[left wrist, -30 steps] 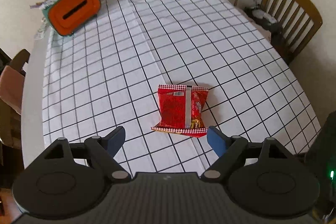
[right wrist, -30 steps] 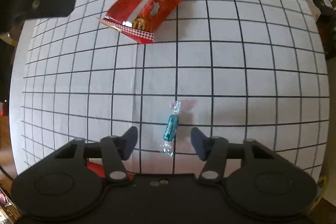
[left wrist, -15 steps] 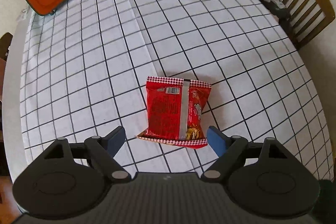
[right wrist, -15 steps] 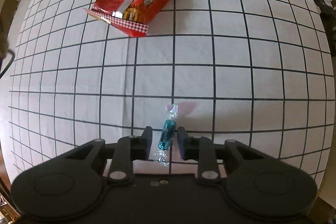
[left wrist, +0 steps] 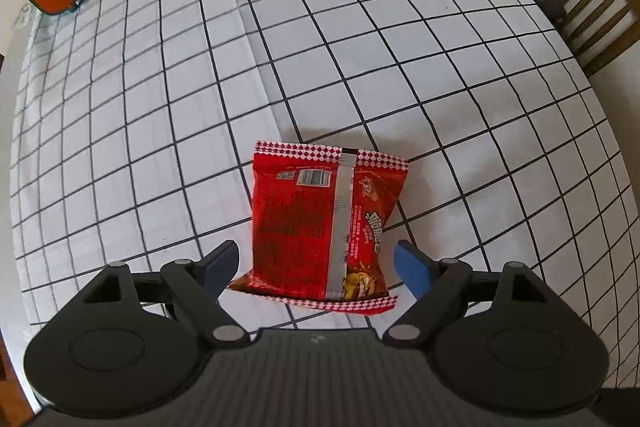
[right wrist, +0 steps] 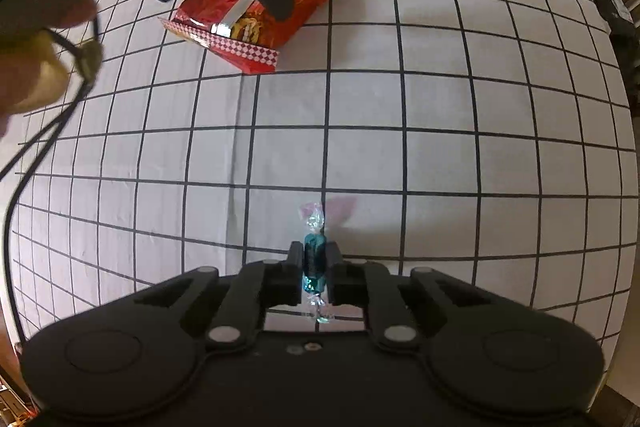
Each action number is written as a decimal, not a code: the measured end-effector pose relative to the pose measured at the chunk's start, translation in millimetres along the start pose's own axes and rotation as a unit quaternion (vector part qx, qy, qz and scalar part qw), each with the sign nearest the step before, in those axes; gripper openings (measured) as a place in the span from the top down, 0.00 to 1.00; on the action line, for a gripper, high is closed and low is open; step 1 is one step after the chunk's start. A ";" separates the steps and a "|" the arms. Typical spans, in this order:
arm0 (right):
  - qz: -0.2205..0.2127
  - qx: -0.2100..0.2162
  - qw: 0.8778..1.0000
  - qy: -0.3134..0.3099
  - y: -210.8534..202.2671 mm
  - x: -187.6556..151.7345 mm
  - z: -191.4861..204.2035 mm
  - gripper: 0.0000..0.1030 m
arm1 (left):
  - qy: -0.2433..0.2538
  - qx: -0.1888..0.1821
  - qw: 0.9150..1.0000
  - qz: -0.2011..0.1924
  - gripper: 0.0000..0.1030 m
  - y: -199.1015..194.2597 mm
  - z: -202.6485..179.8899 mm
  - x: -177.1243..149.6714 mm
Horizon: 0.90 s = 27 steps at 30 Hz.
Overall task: Organize snacks
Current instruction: 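Grasp the red snack packet with the left tool while the right tool grasps the blue candy, then lift the red packet and blue candy and lower them into the white box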
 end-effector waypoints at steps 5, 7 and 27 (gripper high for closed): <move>-0.008 0.009 1.000 0.005 -10.4 -2.6 0.8 0.91 | -0.026 -0.012 1.000 -0.006 0.18 6.7 7.9 4.5; -0.010 0.011 1.000 0.005 -14.8 -3.9 1.0 0.91 | -0.038 -0.019 0.999 -0.006 0.21 9.8 10.8 5.8; -0.056 0.028 0.997 0.039 -53.7 1.8 -25.6 0.91 | -0.053 0.002 0.999 -0.006 0.37 11.2 19.8 -16.5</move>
Point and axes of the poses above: each gripper's, at about its wrist camera, not at the fingertips, and y roughly the way its jaws point, z to its left, x to its top, the point moved 4 cm from there along y, roughly the way its jaws point, and after that the axes turned 4 degrees about z, right-handed, at the moved point
